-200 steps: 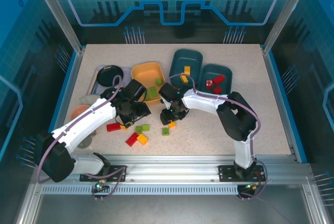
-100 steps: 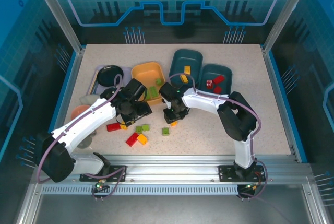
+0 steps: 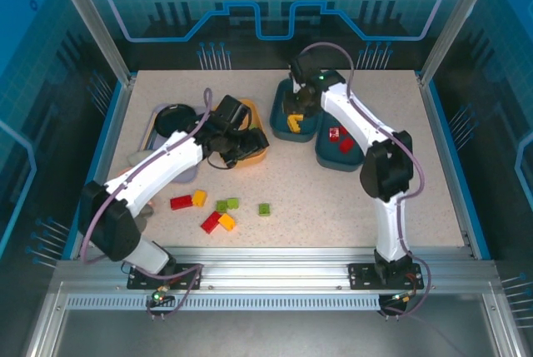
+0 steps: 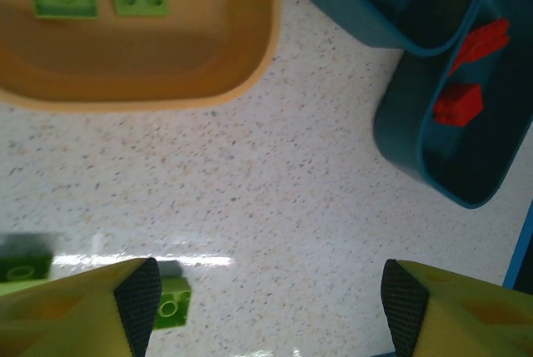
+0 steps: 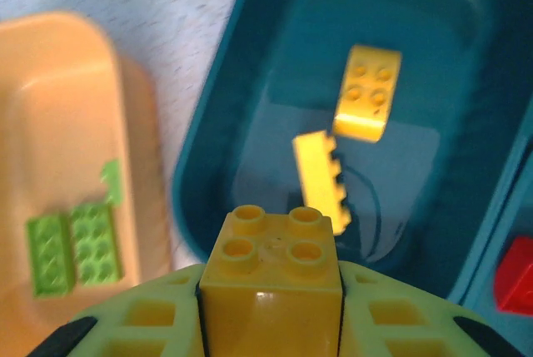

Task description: Sort the legos into containers by color

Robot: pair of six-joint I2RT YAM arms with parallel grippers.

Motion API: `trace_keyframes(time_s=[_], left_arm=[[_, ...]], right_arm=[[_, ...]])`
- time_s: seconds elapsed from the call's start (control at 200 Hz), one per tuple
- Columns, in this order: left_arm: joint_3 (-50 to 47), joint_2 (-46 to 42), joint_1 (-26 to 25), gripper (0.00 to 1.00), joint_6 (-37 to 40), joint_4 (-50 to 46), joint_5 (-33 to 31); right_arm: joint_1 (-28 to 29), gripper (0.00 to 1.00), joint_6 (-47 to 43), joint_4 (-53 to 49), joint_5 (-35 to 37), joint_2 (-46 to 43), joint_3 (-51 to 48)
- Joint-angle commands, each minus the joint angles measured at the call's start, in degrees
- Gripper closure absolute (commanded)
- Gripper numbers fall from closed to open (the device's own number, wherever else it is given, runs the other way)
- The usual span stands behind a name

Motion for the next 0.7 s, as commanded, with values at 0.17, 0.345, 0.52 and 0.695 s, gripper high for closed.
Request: trace_keyframes(time_s=[0.17,0.345,0.52,0.695], left_arm=[[5.02,3.80,0.34,0.27,2.31,0.65,1.38],[4.32,4.07,0.34,0.27,2.15,0.75,1.92],[4.88,4.90,0.40,0.27,2.81,0.39,2.92],[5.74,6.73,0.37,0.26,3.84,-3.40,5.44]], right_arm=[[-1.91,0.75,3.79,-14.00,6.64,13.48,14.04],[-2.01,0.75,4.58,-16.62,8.60,16.85,16.22],[-2.25,0.69,4.32,-16.94,8.74,18.93,17.01],[-1.86,0.44,3.66,-16.55,6.35,18.84,19.17]])
